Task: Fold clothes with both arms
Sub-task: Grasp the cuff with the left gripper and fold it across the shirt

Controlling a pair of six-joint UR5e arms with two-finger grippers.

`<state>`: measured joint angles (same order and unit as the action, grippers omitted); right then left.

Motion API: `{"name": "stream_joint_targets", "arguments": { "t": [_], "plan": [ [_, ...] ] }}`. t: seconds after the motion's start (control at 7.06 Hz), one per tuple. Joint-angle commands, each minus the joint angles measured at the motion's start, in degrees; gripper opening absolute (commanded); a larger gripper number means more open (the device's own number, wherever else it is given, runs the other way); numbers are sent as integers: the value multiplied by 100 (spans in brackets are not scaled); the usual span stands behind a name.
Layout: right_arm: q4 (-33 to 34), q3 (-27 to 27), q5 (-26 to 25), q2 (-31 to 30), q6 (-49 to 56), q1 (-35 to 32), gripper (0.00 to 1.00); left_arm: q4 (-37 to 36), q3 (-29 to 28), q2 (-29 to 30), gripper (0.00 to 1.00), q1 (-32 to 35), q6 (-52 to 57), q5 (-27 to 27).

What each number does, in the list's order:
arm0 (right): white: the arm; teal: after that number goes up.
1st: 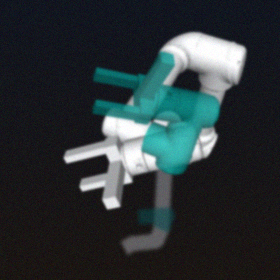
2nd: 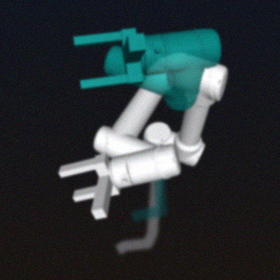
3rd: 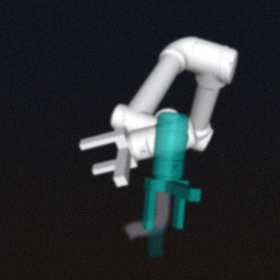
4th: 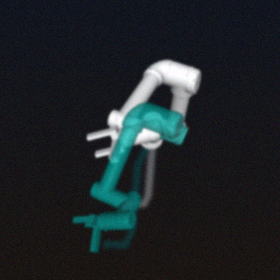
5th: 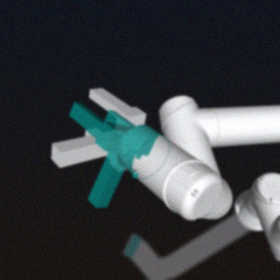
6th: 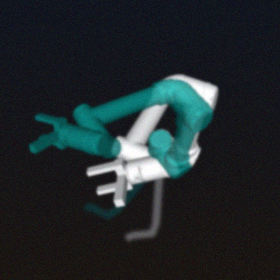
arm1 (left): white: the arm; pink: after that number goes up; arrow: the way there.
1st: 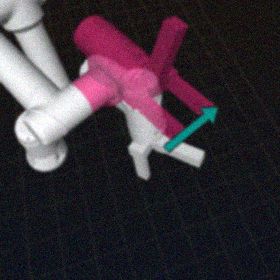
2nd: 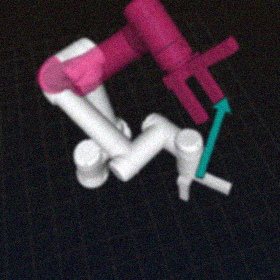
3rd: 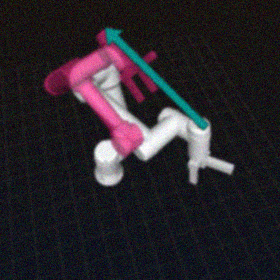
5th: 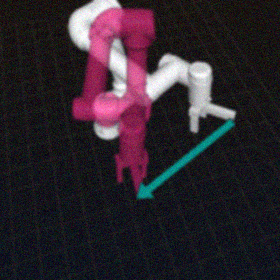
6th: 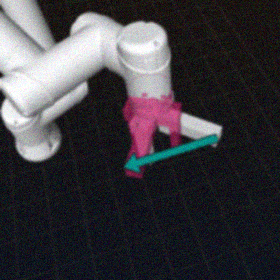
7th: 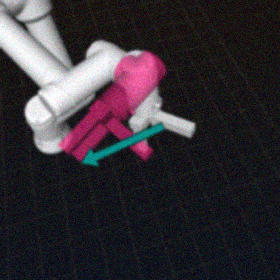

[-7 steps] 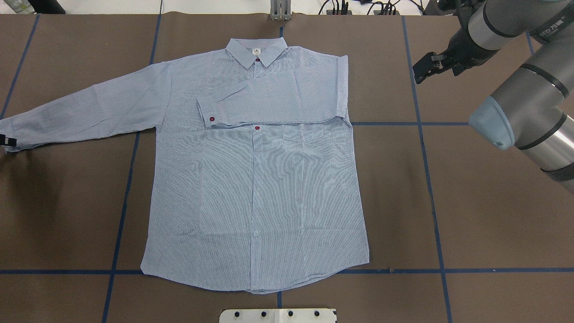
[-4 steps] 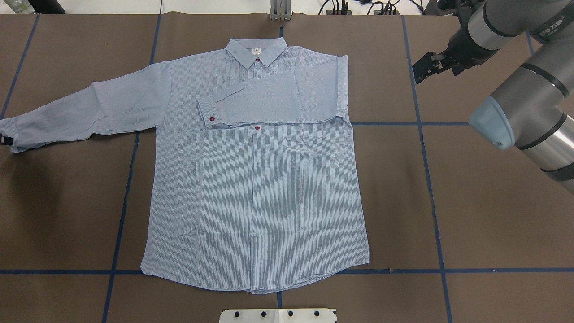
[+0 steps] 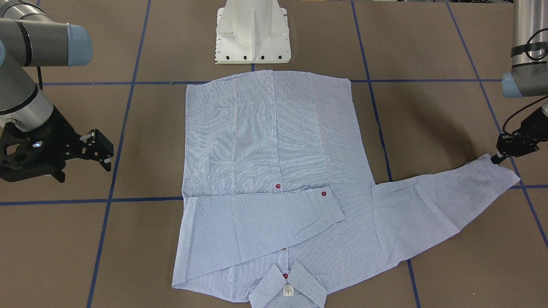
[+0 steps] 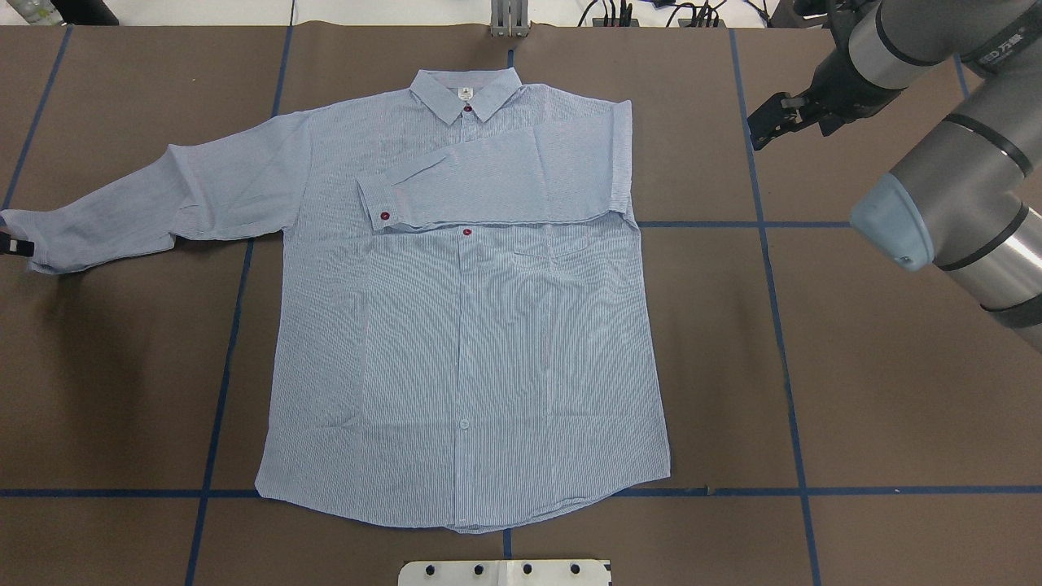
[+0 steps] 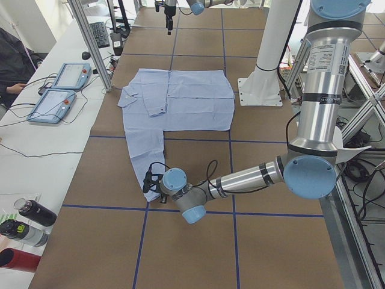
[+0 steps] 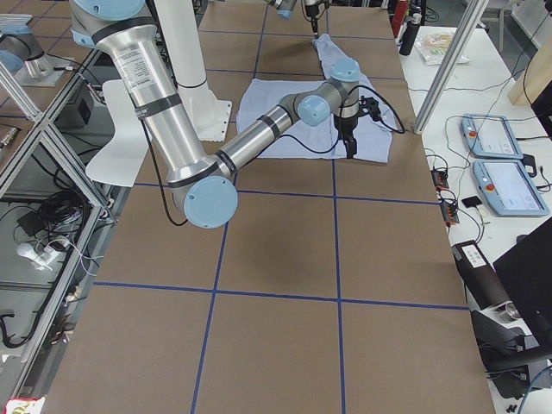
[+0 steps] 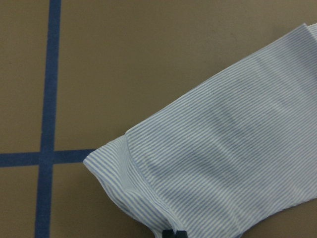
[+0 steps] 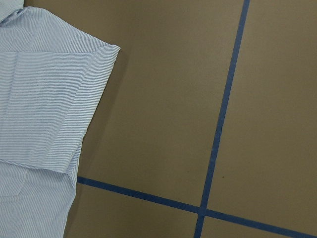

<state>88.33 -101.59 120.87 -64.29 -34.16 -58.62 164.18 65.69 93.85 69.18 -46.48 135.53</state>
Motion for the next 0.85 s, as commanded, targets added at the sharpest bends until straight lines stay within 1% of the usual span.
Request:
{"name": "stream_joint_targets", "arguments": {
  "t": [0.0,0.28,0.43,0.57,0.71],
  "plan": [
    [0,8,-2,-5,-12,0,100,-532,687,63,0,17,-123,184],
    [0,8,-2,-5,-21,0,100,-2206,1810,457,0,17,-422,158],
    [0,8,-2,-5,-30,0,100,-3146,2329,798,0,-1,-606,141],
    [0,8,-11,4,-30,0,100,-3982,2674,1315,0,-70,-1016,123],
    [0,8,-11,4,-30,9,100,-4712,2921,1816,0,-393,-1517,-129]
  ]
}}
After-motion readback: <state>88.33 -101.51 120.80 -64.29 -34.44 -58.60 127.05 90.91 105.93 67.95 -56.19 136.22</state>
